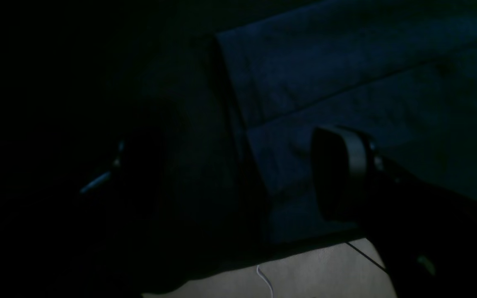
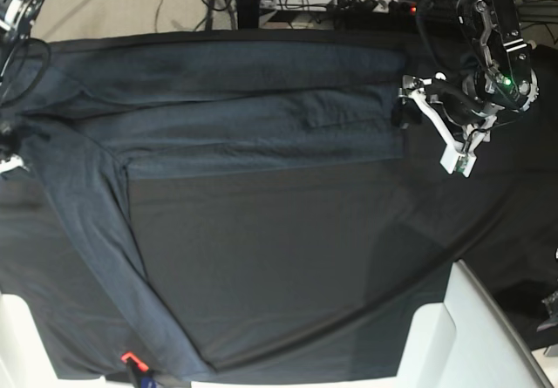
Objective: Fold the T-shirt properly
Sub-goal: 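Open the right gripper and lift it off the folded shirt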
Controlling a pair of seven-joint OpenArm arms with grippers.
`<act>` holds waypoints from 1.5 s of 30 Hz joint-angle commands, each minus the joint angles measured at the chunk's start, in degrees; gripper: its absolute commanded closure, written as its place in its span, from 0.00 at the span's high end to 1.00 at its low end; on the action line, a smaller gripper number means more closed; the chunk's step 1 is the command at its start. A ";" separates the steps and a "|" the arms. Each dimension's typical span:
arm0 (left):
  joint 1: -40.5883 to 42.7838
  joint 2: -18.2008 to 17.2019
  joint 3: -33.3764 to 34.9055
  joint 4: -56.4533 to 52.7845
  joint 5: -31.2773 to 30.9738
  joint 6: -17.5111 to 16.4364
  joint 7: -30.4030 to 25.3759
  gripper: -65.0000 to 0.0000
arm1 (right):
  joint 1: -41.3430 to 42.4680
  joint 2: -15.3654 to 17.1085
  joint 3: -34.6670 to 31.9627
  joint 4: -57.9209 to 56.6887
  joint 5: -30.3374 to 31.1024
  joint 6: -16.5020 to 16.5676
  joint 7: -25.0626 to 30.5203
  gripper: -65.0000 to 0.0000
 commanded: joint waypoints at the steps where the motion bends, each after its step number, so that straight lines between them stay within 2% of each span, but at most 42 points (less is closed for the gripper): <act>1: -0.29 -0.57 -0.18 0.75 -0.52 -0.08 -0.85 0.81 | 1.67 1.97 0.20 -0.85 0.34 -0.12 1.91 0.00; 3: -0.29 -0.57 -0.18 0.75 -0.60 -0.08 -0.85 0.81 | 2.81 2.24 0.20 -3.57 0.34 -0.12 3.58 0.00; 7: -0.29 -0.57 -0.18 0.75 -0.60 -0.08 -0.85 0.81 | 3.08 2.24 0.20 -6.12 0.34 -0.12 10.27 0.00; 15: -0.38 -0.57 -0.18 0.75 -0.60 -0.08 -0.85 0.81 | 2.99 2.06 0.20 -6.04 0.34 -0.12 10.53 0.00; 17: -0.38 -0.57 -0.18 0.75 -0.60 -0.08 -0.85 0.81 | 2.20 1.97 0.28 -2.96 0.34 -0.03 8.07 0.00; 19: -0.38 -0.57 -0.18 0.75 -0.60 -0.08 -0.85 0.81 | -0.09 1.62 0.64 4.43 0.51 0.23 2.35 0.00; 22: -0.38 -0.57 -0.18 0.75 -0.60 -0.08 -0.85 0.81 | -4.31 -2.07 0.46 19.81 0.60 0.32 -4.42 0.00; 25: -0.38 -0.57 -0.18 0.84 -0.60 -0.08 -0.85 0.81 | -6.59 -6.03 -1.03 32.21 0.51 0.58 -7.76 0.01; 28: -0.11 -0.48 -0.18 1.19 -0.69 -0.08 -0.94 0.81 | -4.83 -6.38 -8.51 33.52 0.42 4.01 -8.55 0.01; 32: 0.24 -0.48 -0.18 1.37 -0.69 -0.08 -0.94 0.81 | 4.31 -6.38 -13.52 21.66 0.42 4.28 -8.20 0.03; 35: 1.73 -0.48 -0.97 1.37 -0.69 -0.17 -1.55 0.81 | 12.05 -6.38 -13.96 9.61 0.42 4.28 -7.32 0.20; 39: 4.28 -0.48 -3.96 1.37 -0.69 -0.17 -6.12 0.81 | 18.37 -4.97 -14.05 -2.78 0.34 4.28 -0.81 0.51; 41: 5.16 -0.48 -4.67 1.28 -0.69 -0.17 -7.09 0.81 | 20.57 -4.44 -14.13 -8.32 0.34 4.28 2.88 0.62; 43: 5.34 -0.57 -4.93 0.93 -0.69 -0.26 -7.27 0.81 | 22.51 -3.48 -14.13 -13.68 0.34 4.28 6.31 0.69; 45: 5.95 -0.75 -4.93 1.01 -0.69 -0.26 -7.35 0.81 | 23.47 -2.95 -16.07 -18.26 0.34 4.28 9.91 0.70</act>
